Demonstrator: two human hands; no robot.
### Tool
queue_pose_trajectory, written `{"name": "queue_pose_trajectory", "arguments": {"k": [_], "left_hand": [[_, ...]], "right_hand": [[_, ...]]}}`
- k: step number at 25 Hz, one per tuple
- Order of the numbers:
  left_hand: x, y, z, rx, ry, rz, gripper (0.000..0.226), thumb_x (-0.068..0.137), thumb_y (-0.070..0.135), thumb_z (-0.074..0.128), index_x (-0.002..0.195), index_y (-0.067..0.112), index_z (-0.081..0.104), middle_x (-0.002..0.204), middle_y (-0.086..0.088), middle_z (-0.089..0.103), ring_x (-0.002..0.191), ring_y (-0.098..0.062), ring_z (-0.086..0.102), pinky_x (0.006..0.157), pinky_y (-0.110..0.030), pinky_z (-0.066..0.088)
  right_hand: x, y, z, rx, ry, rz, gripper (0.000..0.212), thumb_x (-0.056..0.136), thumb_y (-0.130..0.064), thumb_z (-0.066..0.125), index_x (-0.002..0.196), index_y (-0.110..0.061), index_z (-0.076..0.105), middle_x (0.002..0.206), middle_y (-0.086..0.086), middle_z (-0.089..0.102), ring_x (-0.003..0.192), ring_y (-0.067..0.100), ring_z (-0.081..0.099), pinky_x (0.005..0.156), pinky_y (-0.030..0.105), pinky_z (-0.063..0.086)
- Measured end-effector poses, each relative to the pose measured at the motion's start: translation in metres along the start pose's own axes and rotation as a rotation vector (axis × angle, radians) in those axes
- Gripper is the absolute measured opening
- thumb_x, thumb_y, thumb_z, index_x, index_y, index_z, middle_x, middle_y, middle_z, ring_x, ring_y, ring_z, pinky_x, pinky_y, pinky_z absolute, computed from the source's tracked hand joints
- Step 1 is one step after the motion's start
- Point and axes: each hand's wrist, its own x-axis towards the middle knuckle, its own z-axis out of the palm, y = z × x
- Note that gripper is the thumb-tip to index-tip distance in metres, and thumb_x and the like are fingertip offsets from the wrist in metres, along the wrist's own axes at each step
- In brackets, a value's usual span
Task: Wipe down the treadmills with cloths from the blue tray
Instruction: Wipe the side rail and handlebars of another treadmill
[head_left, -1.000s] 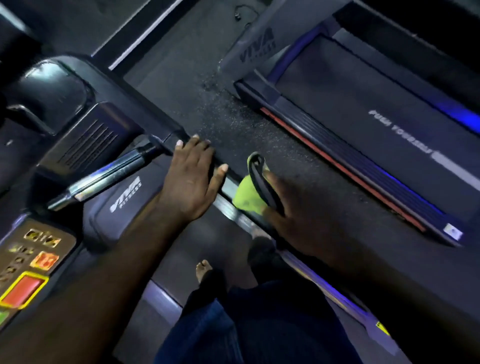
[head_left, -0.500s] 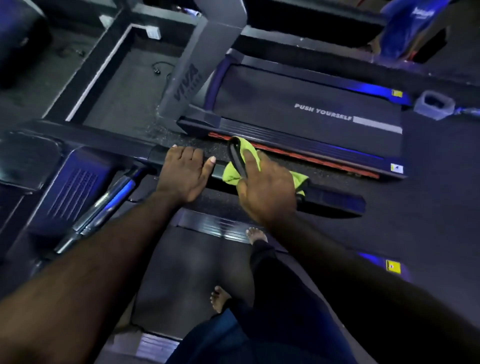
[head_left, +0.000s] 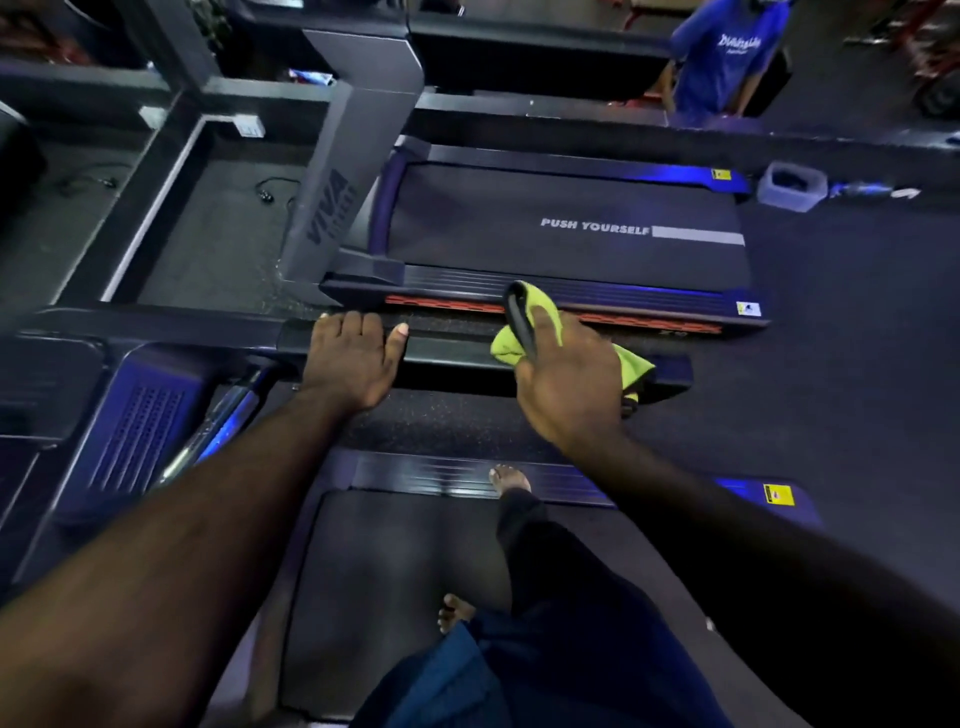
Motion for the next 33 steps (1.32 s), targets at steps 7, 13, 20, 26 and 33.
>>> {"name": "queue_pose_trajectory", "arguments": {"k": [7, 13, 20, 26, 33], "left_hand": [[-0.004, 0.0, 0.007, 0.003, 0.136, -0.015, 0.064, 0.108, 0.051, 0.025, 0.103, -0.002, 0.061, 0.101, -0.03, 0.064, 0.097, -0.047, 0.058, 0.099, -0.058, 0.041], [-0.011, -0.003, 0.004, -0.131, 0.075, 0.005, 0.07, 0.109, 0.057, 0.023, 0.126, 0.001, 0.062, 0.125, -0.025, 0.064, 0.121, -0.044, 0.057, 0.117, -0.059, 0.032], [-0.068, -0.024, -0.01, -0.316, 0.228, -0.168, 0.052, 0.108, 0.043, 0.043, 0.14, 0.006, 0.059, 0.151, -0.014, 0.055, 0.142, -0.032, 0.048, 0.124, -0.052, 0.029], [-0.121, -0.021, -0.016, -0.299, 0.274, -0.462, 0.031, 0.096, 0.027, 0.063, 0.118, 0.005, 0.069, 0.123, -0.014, 0.069, 0.115, -0.034, 0.061, 0.108, -0.045, 0.044], [-0.177, -0.013, -0.011, -0.403, 0.294, -0.692, 0.019, 0.103, 0.027, 0.052, 0.086, 0.02, 0.05, 0.083, -0.008, 0.058, 0.08, -0.03, 0.054, 0.076, -0.047, 0.047]], "right_hand": [[-0.008, 0.072, -0.01, -0.036, 0.044, 0.169, 0.065, 0.087, -0.04, 0.051, 0.149, -0.02, 0.047, 0.111, 0.015, 0.066, 0.09, 0.041, 0.062, 0.076, 0.048, 0.048], [0.033, -0.023, -0.002, 0.032, -0.099, -0.271, 0.076, 0.092, -0.043, 0.046, 0.164, -0.031, 0.026, 0.132, 0.016, 0.059, 0.097, 0.037, 0.063, 0.075, 0.043, 0.049], [0.075, -0.071, 0.017, 0.051, -0.12, -0.814, 0.063, 0.104, -0.039, 0.041, 0.165, -0.037, 0.023, 0.17, 0.022, 0.025, 0.141, 0.046, 0.045, 0.097, 0.053, 0.052], [0.112, -0.198, 0.043, -0.022, -0.045, -1.152, 0.059, 0.106, -0.03, 0.028, 0.165, -0.03, 0.025, 0.171, 0.029, 0.014, 0.139, 0.055, 0.039, 0.097, 0.062, 0.046], [0.111, -0.168, 0.042, -0.001, -0.015, -1.315, 0.07, 0.102, -0.031, 0.046, 0.166, -0.036, 0.02, 0.175, 0.018, 0.002, 0.148, 0.05, 0.033, 0.1, 0.056, 0.045]]}}
